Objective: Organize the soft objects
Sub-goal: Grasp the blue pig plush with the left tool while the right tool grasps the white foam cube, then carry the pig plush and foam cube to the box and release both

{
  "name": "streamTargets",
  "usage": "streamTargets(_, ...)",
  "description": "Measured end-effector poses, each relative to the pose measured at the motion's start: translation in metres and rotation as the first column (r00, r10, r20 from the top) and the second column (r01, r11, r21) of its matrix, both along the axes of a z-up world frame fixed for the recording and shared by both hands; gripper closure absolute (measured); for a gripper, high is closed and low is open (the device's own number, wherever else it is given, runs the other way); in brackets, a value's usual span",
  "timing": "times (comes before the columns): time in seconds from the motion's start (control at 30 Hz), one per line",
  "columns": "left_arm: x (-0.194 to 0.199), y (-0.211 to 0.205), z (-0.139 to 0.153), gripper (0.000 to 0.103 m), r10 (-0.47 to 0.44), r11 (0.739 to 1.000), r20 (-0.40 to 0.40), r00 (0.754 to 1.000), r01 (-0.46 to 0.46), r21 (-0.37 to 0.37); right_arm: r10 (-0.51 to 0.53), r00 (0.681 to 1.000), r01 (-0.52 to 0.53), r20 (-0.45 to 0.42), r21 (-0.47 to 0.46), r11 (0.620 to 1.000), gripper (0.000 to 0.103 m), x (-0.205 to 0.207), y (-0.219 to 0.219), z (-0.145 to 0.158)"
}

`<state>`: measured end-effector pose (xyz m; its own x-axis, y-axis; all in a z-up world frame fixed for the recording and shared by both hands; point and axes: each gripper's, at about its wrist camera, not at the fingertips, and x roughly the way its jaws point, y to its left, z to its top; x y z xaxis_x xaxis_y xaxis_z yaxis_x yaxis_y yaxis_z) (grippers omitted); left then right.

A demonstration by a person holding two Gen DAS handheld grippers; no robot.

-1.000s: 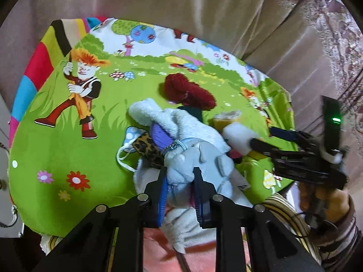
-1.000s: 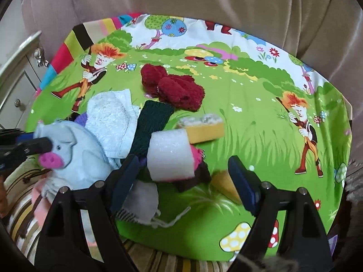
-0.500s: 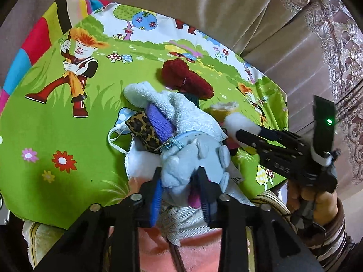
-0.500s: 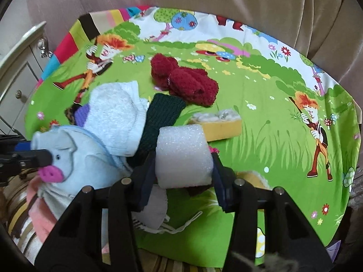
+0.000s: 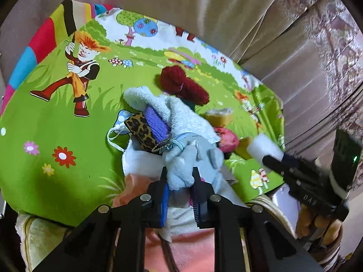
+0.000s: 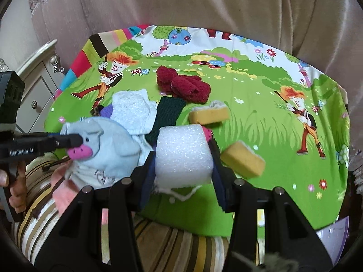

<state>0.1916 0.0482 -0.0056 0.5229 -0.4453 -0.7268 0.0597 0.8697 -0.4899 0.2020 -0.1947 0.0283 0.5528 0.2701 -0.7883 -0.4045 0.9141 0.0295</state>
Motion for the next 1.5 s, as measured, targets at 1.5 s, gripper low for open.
streamTargets(1.5,-0.110,-0.164,0.081,0.086,-0.301,0.942,0.143,0.943,0.317,-0.112,-0.396,0.917,0.391,0.053,0.085,0.916,0.052,-0.162,-0.206,0.047)
